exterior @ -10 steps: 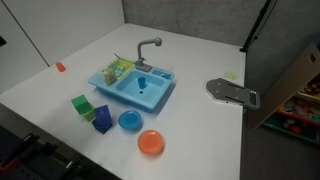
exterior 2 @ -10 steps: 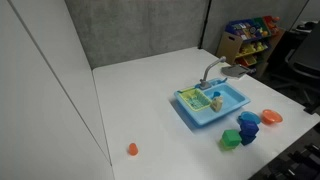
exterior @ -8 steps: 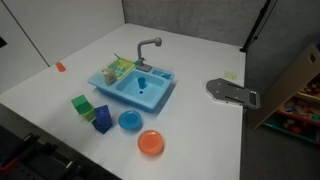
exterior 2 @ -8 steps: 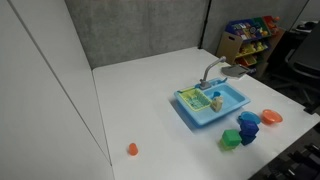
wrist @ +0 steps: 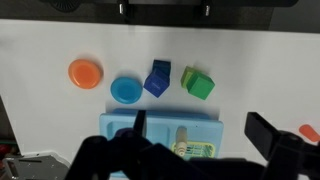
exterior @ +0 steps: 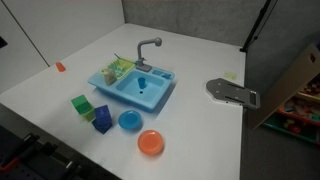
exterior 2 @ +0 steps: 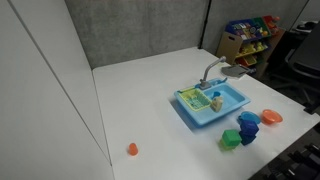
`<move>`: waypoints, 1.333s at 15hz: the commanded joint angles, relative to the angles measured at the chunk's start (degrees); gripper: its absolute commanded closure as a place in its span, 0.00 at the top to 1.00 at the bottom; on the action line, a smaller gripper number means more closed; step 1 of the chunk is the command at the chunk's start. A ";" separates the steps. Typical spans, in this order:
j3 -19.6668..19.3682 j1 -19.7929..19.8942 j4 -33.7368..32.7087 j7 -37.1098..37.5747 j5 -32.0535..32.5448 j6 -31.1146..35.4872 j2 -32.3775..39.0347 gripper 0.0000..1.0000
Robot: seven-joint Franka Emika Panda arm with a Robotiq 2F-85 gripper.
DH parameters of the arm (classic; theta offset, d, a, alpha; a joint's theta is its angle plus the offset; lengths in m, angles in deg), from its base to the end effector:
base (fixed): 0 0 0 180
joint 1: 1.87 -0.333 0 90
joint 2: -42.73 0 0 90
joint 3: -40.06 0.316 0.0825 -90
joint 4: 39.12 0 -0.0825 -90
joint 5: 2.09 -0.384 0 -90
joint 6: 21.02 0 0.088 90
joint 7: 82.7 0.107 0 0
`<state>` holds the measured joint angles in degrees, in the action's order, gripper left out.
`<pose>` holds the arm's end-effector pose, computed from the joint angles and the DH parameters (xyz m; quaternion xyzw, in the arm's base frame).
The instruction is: Put the white bottle on the orange plate
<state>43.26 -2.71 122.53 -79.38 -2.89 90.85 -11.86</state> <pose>0.2777 0.0193 0.4499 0.9990 -0.0068 0.0424 0.0139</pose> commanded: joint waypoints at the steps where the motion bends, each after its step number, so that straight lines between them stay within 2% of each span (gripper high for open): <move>1: 0.11 -0.21 -1.91 0.18 0.13 -0.59 1.91 1.00; 11: -0.16 -0.32 -8.65 -0.09 -0.37 0.72 13.44 1.00; 20: -1.99 -0.88 -10.60 -1.83 -2.21 11.31 25.19 1.00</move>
<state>42.80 -2.82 114.10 -79.64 -3.35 99.99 8.77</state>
